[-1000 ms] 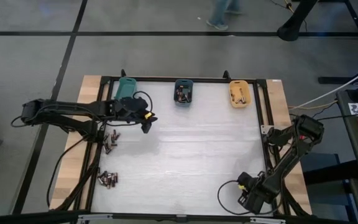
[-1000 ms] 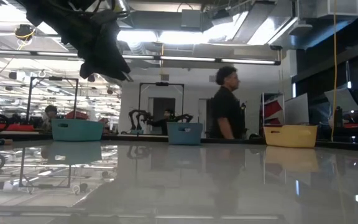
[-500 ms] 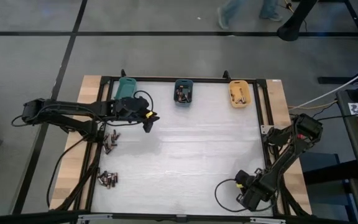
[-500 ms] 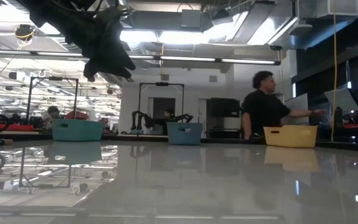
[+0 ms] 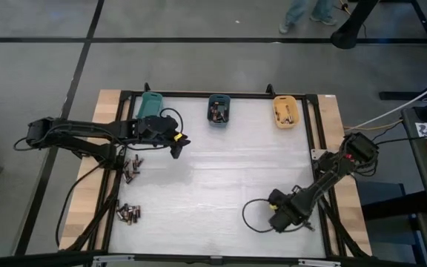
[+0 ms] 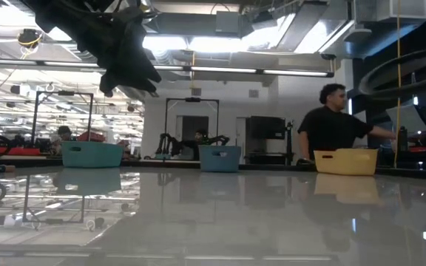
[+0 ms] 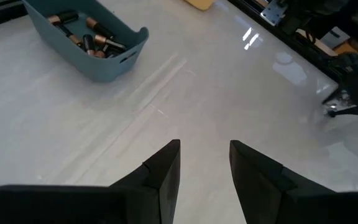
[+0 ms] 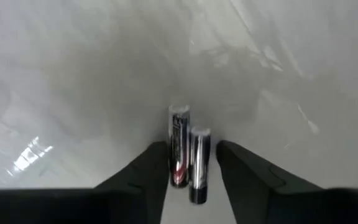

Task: Sort batteries
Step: Put the silver battery into the yellow bin

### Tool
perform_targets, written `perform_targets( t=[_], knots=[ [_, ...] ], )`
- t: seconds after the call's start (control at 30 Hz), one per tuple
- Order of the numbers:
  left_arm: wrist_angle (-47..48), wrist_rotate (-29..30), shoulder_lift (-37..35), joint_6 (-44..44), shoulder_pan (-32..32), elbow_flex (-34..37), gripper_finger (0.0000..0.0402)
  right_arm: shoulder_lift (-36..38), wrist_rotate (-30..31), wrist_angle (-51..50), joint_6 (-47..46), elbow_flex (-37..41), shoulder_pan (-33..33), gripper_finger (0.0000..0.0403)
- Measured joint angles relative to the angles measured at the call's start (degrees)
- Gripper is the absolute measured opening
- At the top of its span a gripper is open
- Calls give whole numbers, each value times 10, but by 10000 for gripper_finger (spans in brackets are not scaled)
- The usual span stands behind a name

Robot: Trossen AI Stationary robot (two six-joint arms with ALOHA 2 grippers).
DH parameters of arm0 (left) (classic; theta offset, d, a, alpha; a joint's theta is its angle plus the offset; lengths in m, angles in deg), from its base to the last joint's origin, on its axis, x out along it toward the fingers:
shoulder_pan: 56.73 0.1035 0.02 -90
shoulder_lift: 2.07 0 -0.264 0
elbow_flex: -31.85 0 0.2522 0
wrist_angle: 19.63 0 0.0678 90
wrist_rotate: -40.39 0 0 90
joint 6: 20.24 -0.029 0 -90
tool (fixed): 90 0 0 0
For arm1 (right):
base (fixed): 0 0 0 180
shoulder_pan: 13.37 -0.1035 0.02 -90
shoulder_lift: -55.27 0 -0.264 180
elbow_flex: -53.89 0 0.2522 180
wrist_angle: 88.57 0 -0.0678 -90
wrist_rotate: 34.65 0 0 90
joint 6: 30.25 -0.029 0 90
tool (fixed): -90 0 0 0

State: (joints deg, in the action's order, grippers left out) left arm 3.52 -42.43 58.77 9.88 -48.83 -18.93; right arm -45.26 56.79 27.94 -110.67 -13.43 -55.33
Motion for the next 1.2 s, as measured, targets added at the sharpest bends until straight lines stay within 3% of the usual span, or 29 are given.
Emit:
perform_targets(
  t=[0.13, 0.23, 0.33, 0.53, 0.73, 0.83, 1.2],
  knots=[
    [0, -11, 0, -1, 0, 0, 129, 23, 26, 1, 18, 2, 11, 170],
    [0, -11, 0, -1, 0, 0, 129, 58, 117, -16, 5, 4, 15, 186],
    [0, -11, 0, -1, 0, 0, 129, 106, 143, -53, -33, 3, 18, 197],
    [1, -12, 0, -4, 0, 0, 129, 187, 113, -83, -42, 5, 40, 204],
    [2, -12, 0, -8, 0, 0, 129, 205, 11, -64, -48, 53, 42, 204],
    [3, -12, 0, -8, 0, 0, 129, 205, -39, 1, -52, 90, 42, 204],
    [10, -22, 0, -6, 0, 0, 129, 205, -75, 103, -79, 106, 27, 205]
  ],
)
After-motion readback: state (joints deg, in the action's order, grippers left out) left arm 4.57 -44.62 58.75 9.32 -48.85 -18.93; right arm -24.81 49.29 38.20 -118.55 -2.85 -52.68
